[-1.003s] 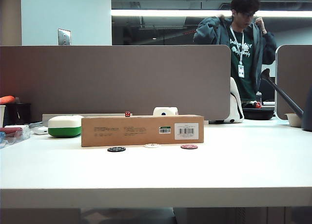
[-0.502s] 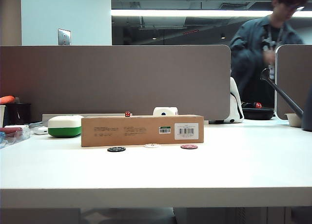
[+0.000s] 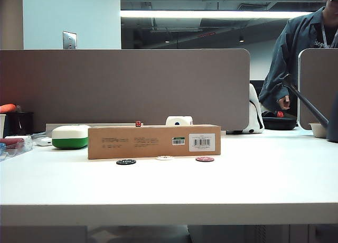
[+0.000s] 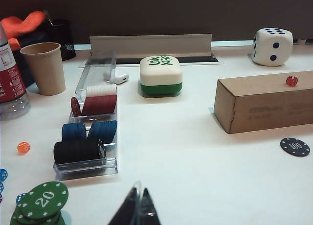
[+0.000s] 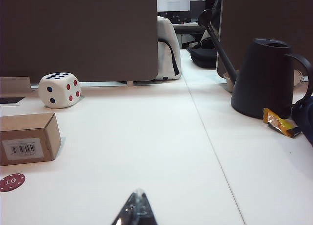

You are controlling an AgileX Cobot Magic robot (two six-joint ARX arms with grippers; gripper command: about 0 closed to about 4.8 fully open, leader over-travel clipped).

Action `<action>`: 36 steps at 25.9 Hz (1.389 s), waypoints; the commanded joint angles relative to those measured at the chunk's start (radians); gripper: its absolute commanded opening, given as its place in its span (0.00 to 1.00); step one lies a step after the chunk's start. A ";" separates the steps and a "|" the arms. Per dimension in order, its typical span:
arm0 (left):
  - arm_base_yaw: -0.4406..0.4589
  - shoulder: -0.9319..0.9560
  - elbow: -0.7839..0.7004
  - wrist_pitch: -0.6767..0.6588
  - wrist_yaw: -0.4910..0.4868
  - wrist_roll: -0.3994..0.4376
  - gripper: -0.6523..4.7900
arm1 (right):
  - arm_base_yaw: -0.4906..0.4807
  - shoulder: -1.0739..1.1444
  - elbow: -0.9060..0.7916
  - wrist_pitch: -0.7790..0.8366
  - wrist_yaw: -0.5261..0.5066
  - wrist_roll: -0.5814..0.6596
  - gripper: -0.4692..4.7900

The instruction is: Push the chip with the lowest value in the row forward next to the rectangular box.

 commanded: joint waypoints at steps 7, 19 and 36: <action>0.000 0.000 0.005 0.010 0.002 0.000 0.11 | 0.001 0.001 -0.005 0.016 -0.026 -0.002 0.08; 0.000 0.000 0.005 0.010 0.002 0.000 0.11 | 0.001 0.001 -0.005 0.016 -0.026 0.006 0.08; 0.000 0.000 0.005 0.010 0.002 0.000 0.11 | 0.000 0.001 -0.005 0.016 -0.026 0.006 0.08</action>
